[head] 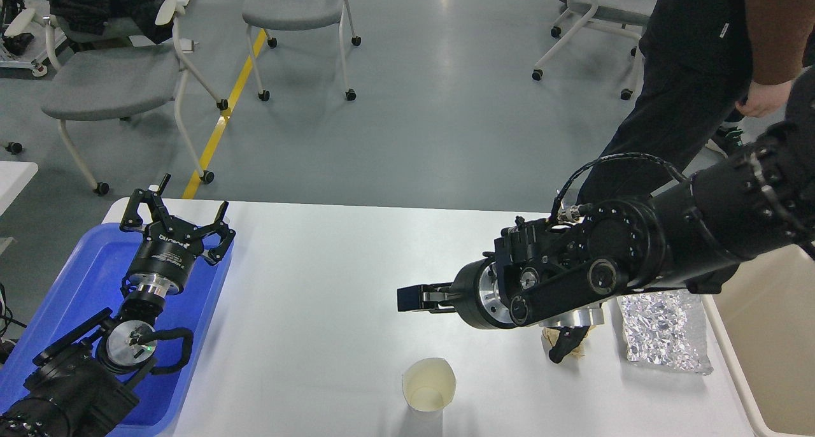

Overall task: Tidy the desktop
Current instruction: 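Lower the open right gripper around the pale yellow paper cup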

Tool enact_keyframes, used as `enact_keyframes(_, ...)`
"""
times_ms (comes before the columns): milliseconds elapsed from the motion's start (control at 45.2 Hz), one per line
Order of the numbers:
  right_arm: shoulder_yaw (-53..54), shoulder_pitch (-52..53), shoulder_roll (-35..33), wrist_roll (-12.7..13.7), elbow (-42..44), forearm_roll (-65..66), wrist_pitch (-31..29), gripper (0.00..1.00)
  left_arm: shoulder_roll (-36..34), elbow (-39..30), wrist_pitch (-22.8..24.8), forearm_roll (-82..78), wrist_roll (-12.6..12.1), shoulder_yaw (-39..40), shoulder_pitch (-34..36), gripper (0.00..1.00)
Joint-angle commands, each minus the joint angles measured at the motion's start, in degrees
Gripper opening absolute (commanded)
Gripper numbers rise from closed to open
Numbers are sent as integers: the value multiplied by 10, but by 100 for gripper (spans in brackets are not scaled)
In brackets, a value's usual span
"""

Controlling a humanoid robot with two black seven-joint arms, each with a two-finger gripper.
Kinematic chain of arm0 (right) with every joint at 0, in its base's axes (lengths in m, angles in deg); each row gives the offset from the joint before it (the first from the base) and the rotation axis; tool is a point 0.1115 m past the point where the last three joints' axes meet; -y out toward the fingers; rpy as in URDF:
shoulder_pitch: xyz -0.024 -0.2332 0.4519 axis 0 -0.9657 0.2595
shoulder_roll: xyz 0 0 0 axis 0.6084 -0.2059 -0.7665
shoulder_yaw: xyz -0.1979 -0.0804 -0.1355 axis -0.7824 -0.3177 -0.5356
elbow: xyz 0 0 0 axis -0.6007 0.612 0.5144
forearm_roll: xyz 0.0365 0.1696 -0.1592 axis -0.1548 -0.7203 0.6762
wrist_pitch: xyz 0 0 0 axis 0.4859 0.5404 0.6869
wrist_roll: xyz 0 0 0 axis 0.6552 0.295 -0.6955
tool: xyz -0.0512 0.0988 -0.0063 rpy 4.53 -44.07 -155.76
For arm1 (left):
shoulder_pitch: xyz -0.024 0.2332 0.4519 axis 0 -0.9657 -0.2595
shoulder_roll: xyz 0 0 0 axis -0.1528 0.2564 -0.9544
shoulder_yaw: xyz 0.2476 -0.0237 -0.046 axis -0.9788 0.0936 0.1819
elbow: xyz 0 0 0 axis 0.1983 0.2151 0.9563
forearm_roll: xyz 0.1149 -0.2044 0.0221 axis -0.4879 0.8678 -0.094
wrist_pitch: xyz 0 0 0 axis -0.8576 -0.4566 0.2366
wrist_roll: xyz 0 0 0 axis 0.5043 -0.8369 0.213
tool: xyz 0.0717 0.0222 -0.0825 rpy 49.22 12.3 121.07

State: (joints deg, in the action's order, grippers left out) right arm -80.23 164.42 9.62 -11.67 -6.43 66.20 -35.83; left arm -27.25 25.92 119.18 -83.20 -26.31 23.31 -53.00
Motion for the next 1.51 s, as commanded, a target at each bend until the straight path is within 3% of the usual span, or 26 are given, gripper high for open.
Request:
enact_keyframes(0, -32, -6, 0, -1, -5, 3, -27, 100, 0, 0, 0, 0, 0, 0, 0, 100)
enact_keyframes(819, -45, -141, 0, -1, 12, -27, 4, 100, 0, 0, 0, 0, 0, 0, 0, 100)
enact_keyframes(1483, 8, -178, 0, -1, 34, -52, 17, 100, 0, 0, 0, 0, 0, 0, 0, 100)
